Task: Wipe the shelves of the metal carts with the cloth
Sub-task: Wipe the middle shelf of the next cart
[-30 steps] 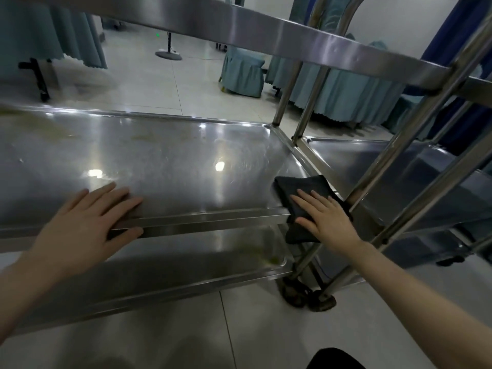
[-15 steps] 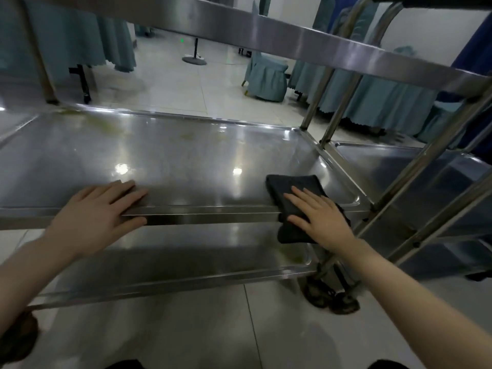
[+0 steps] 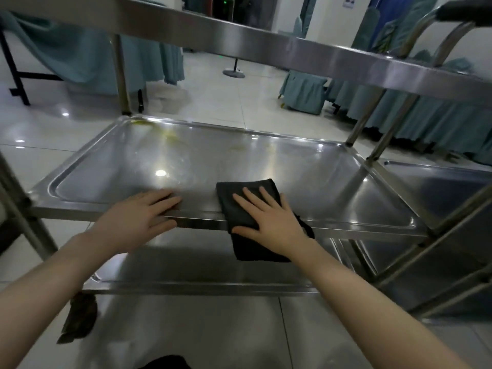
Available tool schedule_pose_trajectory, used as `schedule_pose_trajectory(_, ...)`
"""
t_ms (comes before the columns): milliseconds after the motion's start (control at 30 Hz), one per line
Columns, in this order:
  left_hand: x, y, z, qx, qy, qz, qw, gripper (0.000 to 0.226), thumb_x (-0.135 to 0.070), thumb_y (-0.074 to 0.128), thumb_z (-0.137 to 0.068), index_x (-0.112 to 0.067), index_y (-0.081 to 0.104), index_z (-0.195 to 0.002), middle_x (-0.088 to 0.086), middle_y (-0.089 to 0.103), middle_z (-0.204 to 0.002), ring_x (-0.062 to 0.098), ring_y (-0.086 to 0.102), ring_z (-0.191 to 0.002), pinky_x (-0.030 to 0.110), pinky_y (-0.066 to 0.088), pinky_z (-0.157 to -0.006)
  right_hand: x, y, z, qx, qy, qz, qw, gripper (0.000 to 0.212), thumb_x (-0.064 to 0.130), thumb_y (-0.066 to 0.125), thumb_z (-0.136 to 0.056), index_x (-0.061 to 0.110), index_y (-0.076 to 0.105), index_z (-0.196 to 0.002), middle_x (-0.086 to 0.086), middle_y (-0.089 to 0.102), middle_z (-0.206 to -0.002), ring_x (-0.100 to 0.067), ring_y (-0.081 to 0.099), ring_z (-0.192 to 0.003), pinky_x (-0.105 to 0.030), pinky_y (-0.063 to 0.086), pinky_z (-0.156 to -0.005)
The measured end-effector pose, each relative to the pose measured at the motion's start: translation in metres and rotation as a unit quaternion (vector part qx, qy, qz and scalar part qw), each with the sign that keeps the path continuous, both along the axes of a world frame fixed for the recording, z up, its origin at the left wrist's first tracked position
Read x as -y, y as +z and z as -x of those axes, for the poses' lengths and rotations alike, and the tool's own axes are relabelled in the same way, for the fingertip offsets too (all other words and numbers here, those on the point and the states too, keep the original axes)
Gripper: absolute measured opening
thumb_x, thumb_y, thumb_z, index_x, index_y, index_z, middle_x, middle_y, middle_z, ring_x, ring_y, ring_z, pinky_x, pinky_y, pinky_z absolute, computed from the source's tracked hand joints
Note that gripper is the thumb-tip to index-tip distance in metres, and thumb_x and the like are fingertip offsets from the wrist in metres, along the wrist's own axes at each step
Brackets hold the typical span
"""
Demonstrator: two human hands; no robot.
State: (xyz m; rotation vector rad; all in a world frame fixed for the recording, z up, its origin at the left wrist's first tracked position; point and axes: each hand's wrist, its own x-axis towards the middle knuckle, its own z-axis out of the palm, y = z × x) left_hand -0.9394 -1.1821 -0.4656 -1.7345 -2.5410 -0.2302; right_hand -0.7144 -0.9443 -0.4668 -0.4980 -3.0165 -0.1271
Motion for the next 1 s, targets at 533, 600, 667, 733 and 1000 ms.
schedule_pose_trajectory(533,0.073,-0.014,0.051,-0.039,0.068,-0.046,0.996,0.074,-0.059,0.009,-0.09,-0.024,0.042,-0.146,0.001,0.038,-0.153,0.027,0.035,-0.142,0.045,0.028,-0.114,0.113,-0.007,0.144,0.001,0.06,0.033,0.998,0.078,0.069,0.031,-0.093,0.029,0.008,-0.156,0.009,0.004,-0.164,-0.015,0.005,-0.15,-0.045,0.009,-0.12)
schedule_pose_trajectory(600,0.08,-0.013,0.056,-0.006,0.052,-0.06,0.997,0.07,-0.054,0.013,-0.09,-0.022,0.043,-0.145,0.002,0.038,-0.153,0.027,0.036,-0.141,0.044,0.027,-0.116,0.109,-0.004,0.134,0.001,0.077,0.019,0.997,0.074,0.065,0.035,-0.095,0.032,0.01,-0.156,0.011,0.004,-0.163,-0.012,0.005,-0.15,-0.042,0.009,-0.12)
schedule_pose_trajectory(667,0.091,-0.014,0.058,0.002,0.045,-0.085,0.995,0.062,-0.046,0.025,-0.094,-0.014,0.053,-0.139,0.01,0.049,-0.145,0.034,0.047,-0.133,0.049,0.035,-0.111,0.088,0.001,0.099,0.001,0.075,0.014,0.997,0.072,0.065,0.037,-0.094,0.035,0.012,-0.156,0.015,0.004,-0.162,-0.008,0.005,-0.15,-0.04,0.011,-0.121)
schedule_pose_trajectory(733,0.106,-0.02,0.057,-0.021,0.044,-0.115,0.992,0.055,-0.037,0.035,-0.094,-0.008,0.057,-0.134,0.016,0.055,-0.138,0.039,0.052,-0.127,0.054,0.041,-0.106,0.064,0.008,0.06,0.015,0.032,0.018,0.999,0.072,0.064,0.038,-0.093,0.038,0.011,-0.154,0.019,0.001,-0.16,-0.007,0.003,-0.15,-0.038,0.011,-0.121)
schedule_pose_trajectory(1000,0.129,-0.036,0.046,0.091,0.127,-0.28,0.947,0.038,-0.015,0.049,-0.098,-0.02,0.058,-0.134,-0.004,0.047,-0.146,0.014,0.035,-0.141,0.031,0.026,-0.114,0.092,-0.001,0.081,-0.005,0.002,-0.008,1.0,0.071,0.068,0.022,-0.093,0.036,0.008,-0.156,0.016,0.0,-0.161,-0.01,0.001,-0.15,-0.039,0.008,-0.12)
